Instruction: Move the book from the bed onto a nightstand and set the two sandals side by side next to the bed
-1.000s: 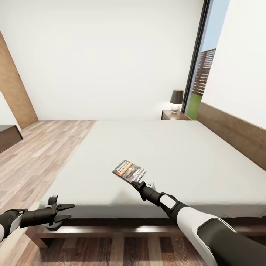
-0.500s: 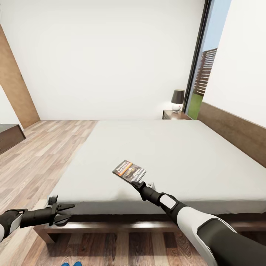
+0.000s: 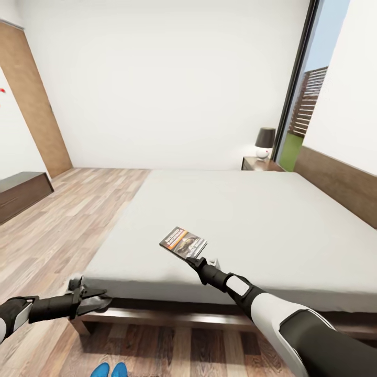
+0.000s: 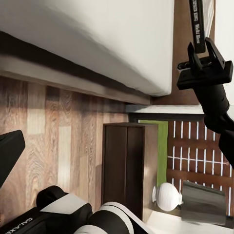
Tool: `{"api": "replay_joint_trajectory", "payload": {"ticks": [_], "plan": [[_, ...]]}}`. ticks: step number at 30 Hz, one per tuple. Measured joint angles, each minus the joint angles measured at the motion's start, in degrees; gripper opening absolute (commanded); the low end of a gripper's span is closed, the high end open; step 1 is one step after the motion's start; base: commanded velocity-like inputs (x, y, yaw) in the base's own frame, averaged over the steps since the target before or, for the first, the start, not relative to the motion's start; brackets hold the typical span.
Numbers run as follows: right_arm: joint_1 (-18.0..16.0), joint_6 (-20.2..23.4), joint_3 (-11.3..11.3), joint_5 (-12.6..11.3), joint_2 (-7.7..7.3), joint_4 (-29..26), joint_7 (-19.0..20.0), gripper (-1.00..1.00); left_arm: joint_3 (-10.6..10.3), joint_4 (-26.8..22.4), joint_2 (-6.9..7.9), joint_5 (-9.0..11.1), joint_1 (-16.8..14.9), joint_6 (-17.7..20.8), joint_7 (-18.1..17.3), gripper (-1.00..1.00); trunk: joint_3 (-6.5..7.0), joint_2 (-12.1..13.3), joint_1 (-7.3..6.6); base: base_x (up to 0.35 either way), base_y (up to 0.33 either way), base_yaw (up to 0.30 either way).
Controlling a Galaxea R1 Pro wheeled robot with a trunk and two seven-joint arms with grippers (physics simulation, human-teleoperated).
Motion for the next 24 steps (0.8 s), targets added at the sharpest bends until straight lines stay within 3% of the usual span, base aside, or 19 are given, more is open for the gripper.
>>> {"api": "replay_joint_trajectory", "payload": {"ticks": [24], "plan": [[0.0,-0.04,0.29,0.1,0.06,0.03,-0.02,-1.0,0.0,0.0,0.17,-0.03,0.06,0.1,0.0,1.0,0.0,0.0,0.0,0.0,0.0,0.222]]}}
